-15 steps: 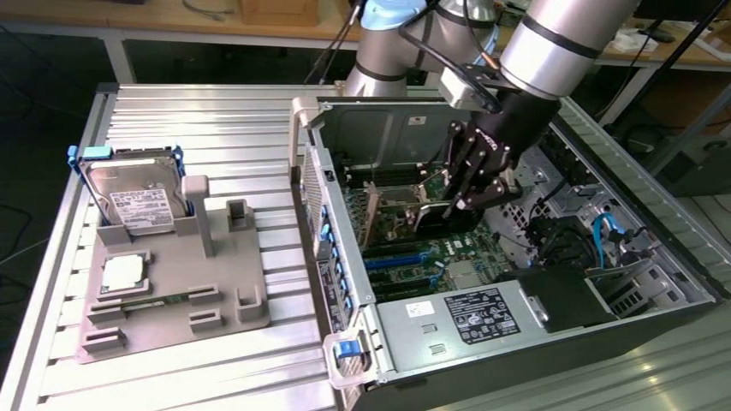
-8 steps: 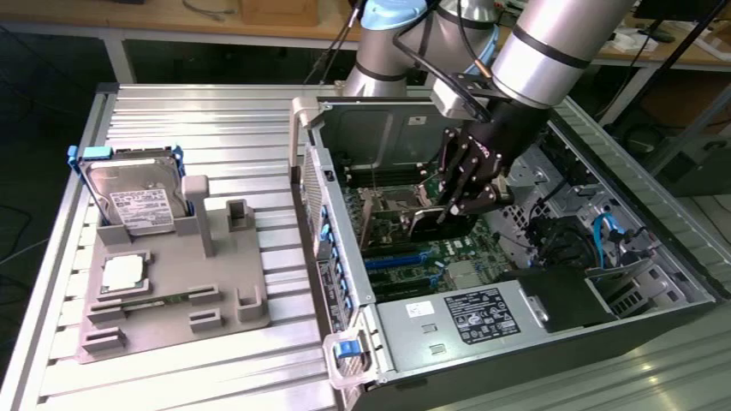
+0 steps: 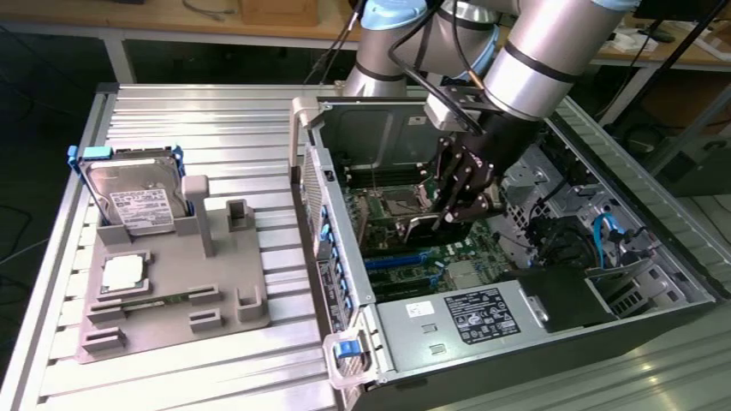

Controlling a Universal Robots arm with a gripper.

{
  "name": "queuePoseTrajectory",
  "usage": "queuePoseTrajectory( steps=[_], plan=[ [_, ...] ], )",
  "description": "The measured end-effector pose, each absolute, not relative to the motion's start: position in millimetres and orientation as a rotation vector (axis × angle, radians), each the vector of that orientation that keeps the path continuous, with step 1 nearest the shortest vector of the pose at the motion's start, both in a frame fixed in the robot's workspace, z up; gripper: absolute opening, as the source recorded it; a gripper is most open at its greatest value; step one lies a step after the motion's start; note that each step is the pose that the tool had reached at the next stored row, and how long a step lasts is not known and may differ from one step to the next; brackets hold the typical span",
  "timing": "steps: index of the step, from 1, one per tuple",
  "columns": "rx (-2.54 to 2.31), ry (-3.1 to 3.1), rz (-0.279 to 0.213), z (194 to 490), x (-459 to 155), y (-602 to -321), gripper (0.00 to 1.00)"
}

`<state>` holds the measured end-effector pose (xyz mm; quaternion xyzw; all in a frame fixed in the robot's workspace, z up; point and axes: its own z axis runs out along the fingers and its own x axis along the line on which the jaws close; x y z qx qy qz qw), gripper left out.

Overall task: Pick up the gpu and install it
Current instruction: 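Insert the gpu into the slot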

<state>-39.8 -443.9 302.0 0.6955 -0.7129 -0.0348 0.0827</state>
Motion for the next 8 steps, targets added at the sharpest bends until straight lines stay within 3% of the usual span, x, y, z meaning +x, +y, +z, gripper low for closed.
queuePoseTrajectory(
  steps=[8],
  plan=[
    [2.073, -2.133, -0.104, 295.4, -46.0, -443.3, 0.27]
  ],
)
